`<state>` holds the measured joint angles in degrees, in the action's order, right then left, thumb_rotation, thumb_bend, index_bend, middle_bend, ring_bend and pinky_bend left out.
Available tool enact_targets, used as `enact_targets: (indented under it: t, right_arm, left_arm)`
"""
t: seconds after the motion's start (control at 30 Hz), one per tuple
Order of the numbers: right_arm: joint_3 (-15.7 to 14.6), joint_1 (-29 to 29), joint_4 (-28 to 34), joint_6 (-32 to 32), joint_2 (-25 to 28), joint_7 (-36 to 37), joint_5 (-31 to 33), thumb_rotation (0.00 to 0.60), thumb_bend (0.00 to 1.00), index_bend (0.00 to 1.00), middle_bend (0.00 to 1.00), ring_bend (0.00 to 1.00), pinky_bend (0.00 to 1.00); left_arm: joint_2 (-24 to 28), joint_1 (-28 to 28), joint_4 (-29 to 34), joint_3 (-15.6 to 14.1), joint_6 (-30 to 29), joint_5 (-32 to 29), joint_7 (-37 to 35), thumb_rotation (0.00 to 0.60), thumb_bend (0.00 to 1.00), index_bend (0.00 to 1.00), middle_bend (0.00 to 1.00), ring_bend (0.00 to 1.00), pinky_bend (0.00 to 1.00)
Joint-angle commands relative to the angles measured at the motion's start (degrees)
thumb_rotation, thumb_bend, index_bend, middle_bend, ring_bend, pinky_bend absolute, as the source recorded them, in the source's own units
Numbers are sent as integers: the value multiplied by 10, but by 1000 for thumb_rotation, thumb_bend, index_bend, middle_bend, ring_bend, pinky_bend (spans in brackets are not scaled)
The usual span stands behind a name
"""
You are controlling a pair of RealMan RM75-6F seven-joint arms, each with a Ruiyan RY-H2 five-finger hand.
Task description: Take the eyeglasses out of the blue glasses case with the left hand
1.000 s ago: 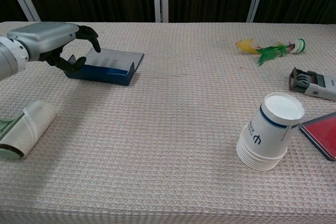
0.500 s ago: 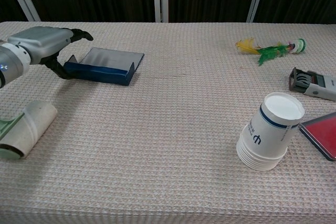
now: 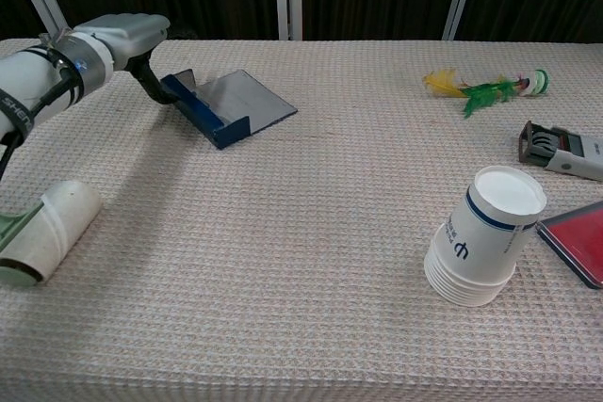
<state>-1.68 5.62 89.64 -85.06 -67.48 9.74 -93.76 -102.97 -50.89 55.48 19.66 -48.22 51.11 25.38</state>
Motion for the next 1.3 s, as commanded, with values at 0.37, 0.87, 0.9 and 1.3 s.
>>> enact_targets:
  t: [0.37, 0.87, 0.9, 1.3]
  right_arm:
    - [-1, 4, -13, 3, -6, 13, -8, 600, 271, 180, 175, 0, 80]
    - [-4, -4, -19, -8, -4, 21, -10, 600, 271, 183, 175, 0, 80]
    - [-4, -4, -19, -8, -4, 22, -10, 600, 270, 183, 175, 0, 80]
    - [-3, -2, -14, -8, -5, 17, -17, 600, 270, 184, 175, 0, 80]
  left_arm:
    - [100, 59, 244, -74, -50, 81, -19, 475, 834, 295, 51, 62, 106]
    - [53, 40, 223, -95, -68, 73, 51, 456, 844, 312, 43, 53, 106]
    - [52, 39, 221, -97, -68, 70, 61, 455, 844, 311, 41, 53, 106]
    - [109, 49, 289, -129, -90, 15, 168, 452, 837, 423, 33, 53, 105]
